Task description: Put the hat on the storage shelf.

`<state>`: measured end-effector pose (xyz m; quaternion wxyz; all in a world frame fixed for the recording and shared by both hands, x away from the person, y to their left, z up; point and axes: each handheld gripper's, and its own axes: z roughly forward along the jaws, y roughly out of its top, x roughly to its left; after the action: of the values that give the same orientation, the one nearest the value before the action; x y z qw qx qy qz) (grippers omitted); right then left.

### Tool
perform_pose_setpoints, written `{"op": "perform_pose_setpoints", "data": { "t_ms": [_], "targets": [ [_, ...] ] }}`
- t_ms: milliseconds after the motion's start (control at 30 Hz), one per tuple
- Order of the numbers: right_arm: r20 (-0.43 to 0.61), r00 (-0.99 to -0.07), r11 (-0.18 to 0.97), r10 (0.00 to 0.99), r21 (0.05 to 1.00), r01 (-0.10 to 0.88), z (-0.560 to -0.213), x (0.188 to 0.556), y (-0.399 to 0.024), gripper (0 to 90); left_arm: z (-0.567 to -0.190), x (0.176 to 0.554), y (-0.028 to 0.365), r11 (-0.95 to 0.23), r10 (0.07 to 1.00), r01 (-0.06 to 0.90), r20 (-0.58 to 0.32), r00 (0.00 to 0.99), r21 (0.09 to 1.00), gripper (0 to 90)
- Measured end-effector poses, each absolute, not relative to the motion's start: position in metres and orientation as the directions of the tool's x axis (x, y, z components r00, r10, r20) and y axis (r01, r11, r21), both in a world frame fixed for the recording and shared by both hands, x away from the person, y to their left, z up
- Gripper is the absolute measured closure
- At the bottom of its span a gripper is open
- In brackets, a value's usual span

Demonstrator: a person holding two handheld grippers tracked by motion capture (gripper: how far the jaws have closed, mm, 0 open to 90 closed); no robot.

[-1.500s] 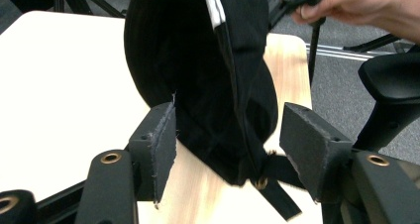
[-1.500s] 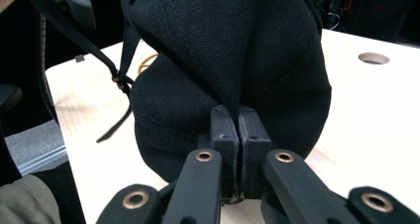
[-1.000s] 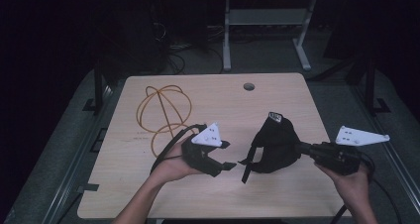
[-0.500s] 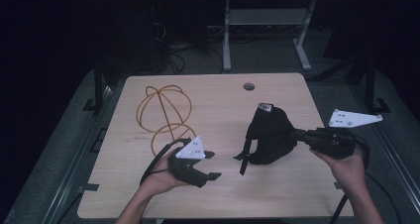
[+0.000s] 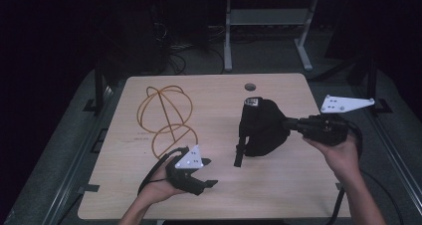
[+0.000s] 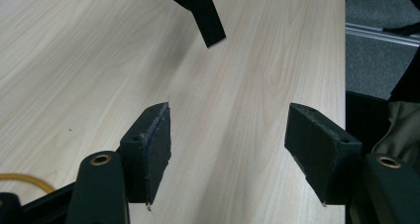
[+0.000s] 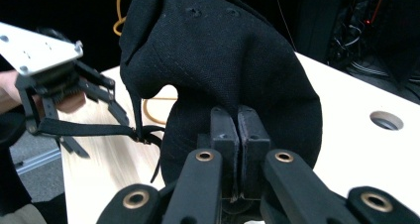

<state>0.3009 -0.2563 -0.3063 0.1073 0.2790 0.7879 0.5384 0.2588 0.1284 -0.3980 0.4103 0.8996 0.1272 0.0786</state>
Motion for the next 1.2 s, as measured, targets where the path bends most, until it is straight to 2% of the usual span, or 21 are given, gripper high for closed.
{"op": "perform_pose_setpoints", "data": {
  "t_ms": [767, 1200],
  "targets": [
    [0.14, -0.864, 0.287, 0.484, 0.907, 0.308, -0.264, 0.331, -0.208, 88.1, -0.409, 0.257, 0.123, -0.66, 0.267, 0.157, 0.034, 0.963, 0.735, 33.4],
    [0.131, -0.895, 0.307, 0.427, 0.91, 0.279, -0.242, 0.348, -0.165, 88.0, -0.412, 0.256, 0.122, -0.653, 0.267, 0.163, 0.023, 0.963, 0.739, 29.8]
  ]
}}
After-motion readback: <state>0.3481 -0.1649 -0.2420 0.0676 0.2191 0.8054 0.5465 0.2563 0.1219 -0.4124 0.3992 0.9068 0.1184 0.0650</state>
